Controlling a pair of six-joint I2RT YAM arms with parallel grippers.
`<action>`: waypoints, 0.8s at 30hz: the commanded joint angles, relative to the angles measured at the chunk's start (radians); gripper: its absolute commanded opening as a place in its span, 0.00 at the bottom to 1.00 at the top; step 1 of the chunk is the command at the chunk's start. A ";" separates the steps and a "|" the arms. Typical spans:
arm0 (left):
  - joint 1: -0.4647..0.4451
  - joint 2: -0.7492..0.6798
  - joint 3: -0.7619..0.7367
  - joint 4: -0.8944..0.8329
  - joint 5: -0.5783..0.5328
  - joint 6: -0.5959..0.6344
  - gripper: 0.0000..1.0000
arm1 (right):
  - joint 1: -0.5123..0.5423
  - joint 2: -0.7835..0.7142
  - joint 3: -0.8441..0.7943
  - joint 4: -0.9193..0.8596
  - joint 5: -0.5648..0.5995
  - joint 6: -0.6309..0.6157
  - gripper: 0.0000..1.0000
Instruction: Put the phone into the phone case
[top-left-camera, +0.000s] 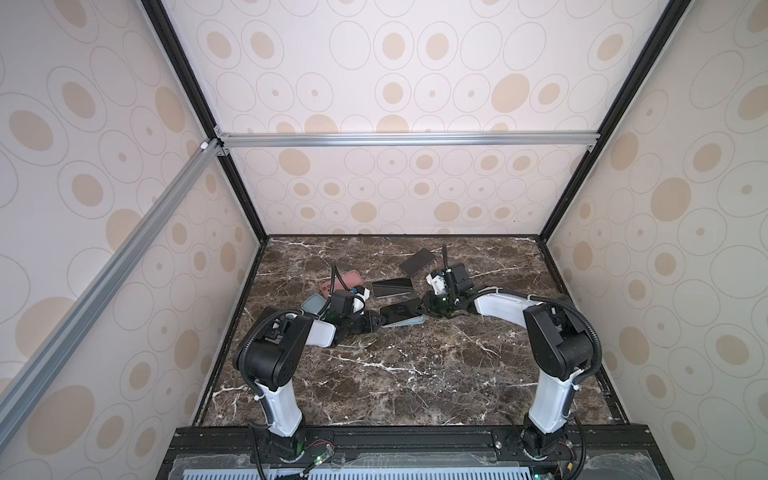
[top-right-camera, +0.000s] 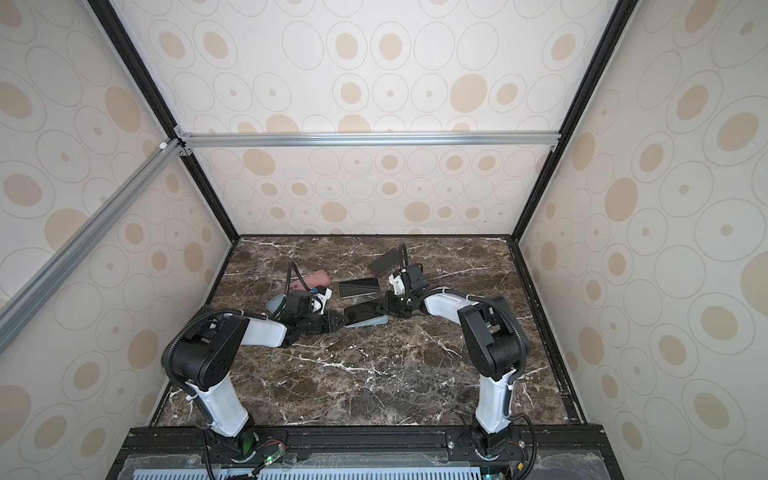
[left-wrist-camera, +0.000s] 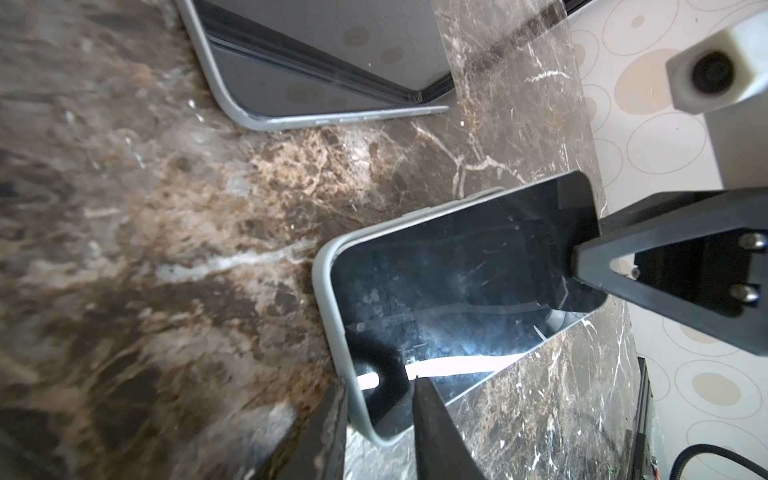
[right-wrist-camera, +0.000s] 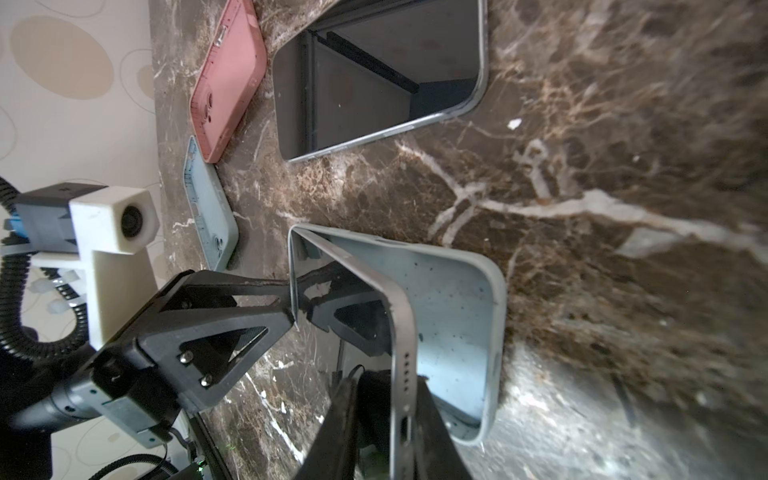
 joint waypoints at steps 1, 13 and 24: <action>-0.012 0.023 -0.018 -0.030 0.030 0.004 0.27 | 0.029 0.020 0.012 -0.125 0.071 -0.047 0.22; -0.013 0.021 -0.019 -0.030 0.035 0.002 0.26 | 0.060 0.032 0.104 -0.266 0.177 -0.092 0.32; -0.014 0.009 -0.018 -0.041 0.041 0.005 0.26 | 0.077 0.039 0.158 -0.362 0.257 -0.119 0.41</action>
